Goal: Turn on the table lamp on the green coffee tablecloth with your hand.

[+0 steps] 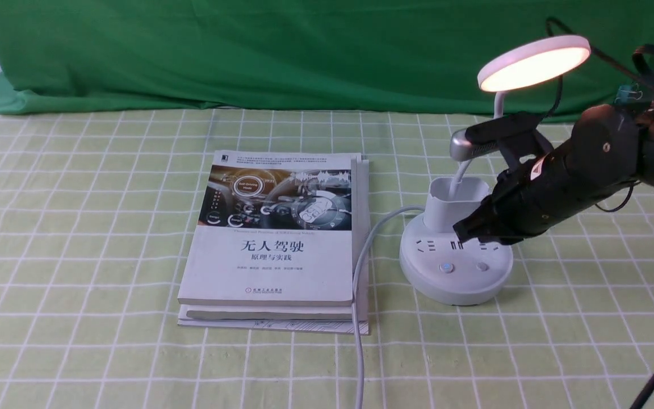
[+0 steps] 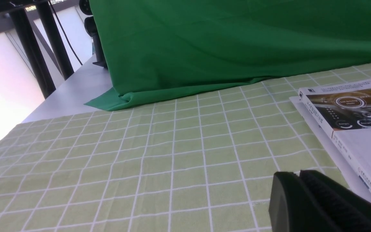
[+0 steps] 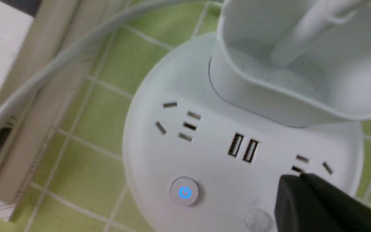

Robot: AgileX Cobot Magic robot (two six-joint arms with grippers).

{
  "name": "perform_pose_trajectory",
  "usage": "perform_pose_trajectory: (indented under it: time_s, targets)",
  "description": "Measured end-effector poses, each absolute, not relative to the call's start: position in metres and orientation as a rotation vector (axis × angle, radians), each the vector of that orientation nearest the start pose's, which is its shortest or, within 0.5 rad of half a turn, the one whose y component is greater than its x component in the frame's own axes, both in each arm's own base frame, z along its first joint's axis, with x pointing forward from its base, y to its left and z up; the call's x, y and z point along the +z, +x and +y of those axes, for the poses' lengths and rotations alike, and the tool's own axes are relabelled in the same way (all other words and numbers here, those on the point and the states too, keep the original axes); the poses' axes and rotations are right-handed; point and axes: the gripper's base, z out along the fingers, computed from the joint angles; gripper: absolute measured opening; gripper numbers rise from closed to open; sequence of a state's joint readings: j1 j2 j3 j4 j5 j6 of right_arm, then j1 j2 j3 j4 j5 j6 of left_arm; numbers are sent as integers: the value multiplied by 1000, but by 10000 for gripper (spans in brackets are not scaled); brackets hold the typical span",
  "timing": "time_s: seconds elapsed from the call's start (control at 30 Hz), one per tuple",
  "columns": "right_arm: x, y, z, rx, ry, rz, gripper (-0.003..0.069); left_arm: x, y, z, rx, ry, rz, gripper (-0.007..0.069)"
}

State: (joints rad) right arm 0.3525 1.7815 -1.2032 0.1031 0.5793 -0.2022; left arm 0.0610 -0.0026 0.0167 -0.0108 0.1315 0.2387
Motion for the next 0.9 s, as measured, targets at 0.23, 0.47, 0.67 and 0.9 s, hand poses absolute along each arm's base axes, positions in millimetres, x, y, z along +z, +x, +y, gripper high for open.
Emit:
perform_pose_trajectory:
  time_s: [0.23, 0.47, 0.67, 0.9]
  targets:
    - [236, 298, 118, 169, -613, 2580, 31, 196, 57, 3, 221, 137, 1628, 19]
    - [257, 211, 87, 218, -479, 2579, 32, 196, 57, 3, 221, 137, 1628, 19]
    - [276, 165, 70, 276, -327, 2607, 38, 196, 57, 3, 221, 138, 1628, 19]
    - [311, 131, 55, 299, -298, 2378, 43, 196, 57, 3, 222, 138, 1628, 19]
